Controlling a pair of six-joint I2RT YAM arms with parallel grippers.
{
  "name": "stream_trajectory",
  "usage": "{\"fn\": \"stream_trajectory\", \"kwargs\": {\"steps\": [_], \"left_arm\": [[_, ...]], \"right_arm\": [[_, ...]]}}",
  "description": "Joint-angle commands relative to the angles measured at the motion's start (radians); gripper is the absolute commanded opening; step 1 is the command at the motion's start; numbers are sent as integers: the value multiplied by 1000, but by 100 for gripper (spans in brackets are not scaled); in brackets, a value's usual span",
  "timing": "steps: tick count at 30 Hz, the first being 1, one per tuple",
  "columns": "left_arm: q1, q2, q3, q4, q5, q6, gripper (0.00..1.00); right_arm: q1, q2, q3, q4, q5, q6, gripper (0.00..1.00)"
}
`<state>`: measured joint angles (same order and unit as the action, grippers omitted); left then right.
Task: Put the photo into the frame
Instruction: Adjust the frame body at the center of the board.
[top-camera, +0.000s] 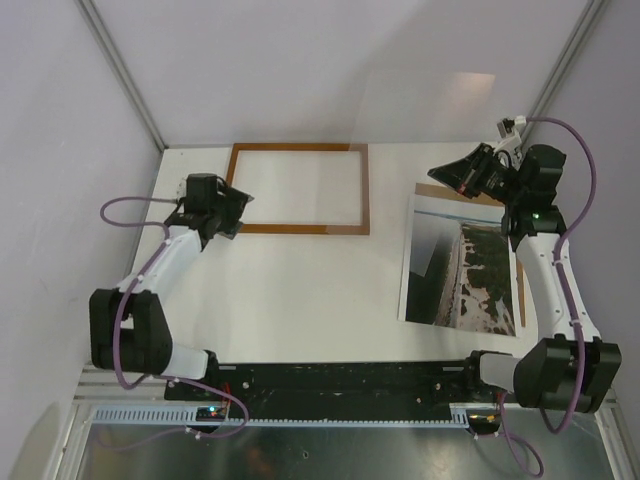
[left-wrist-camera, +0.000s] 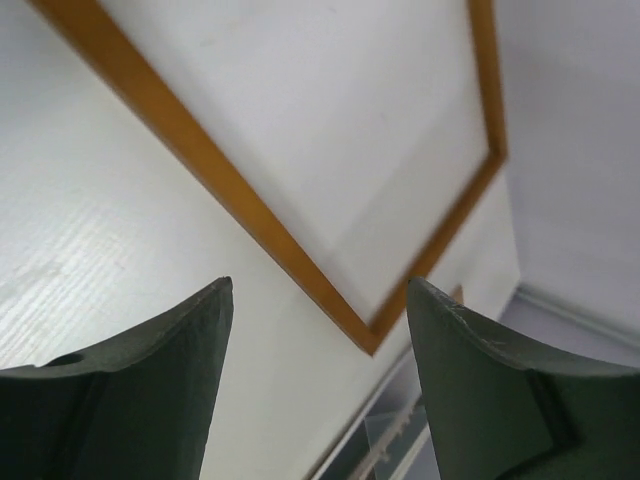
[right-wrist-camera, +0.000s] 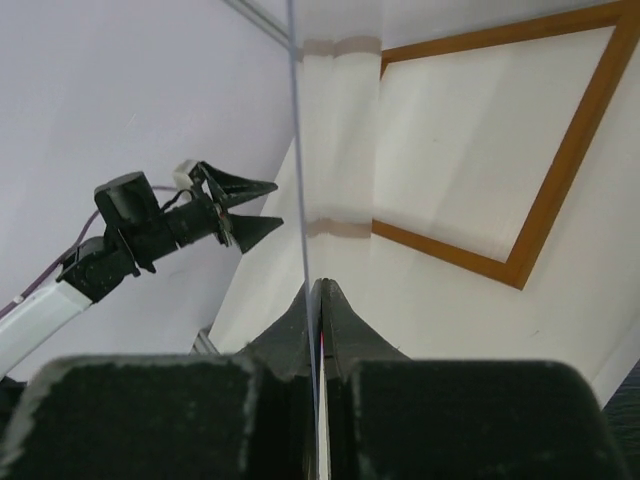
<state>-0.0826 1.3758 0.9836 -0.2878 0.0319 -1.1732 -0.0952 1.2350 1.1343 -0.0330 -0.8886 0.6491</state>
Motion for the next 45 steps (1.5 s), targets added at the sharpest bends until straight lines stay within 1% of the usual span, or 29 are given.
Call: {"fn": "stream_trajectory", "kwargs": {"steps": [1, 9, 16, 22, 30, 45], "left_arm": [[-30, 64, 66, -106, -244, -136, 74], [-45, 192, 100, -163, -313, -267, 74], [-49, 324, 172, -209, -337, -312, 73], [-50, 432, 247, -232, -346, -289, 71], [-52, 518, 314, -272, -358, -272, 68], [-52, 613, 412, -404, -402, -253, 54]], "right_arm": [[38, -60, 53, -113, 143, -35, 0], [71, -121, 56, -247, 256, -49, 0], [69, -171, 56, -322, 298, -68, 0], [69, -191, 72, -367, 325, -97, 0], [68, -186, 74, -363, 320, -101, 0], [58, -196, 74, -373, 304, -107, 0]]}}
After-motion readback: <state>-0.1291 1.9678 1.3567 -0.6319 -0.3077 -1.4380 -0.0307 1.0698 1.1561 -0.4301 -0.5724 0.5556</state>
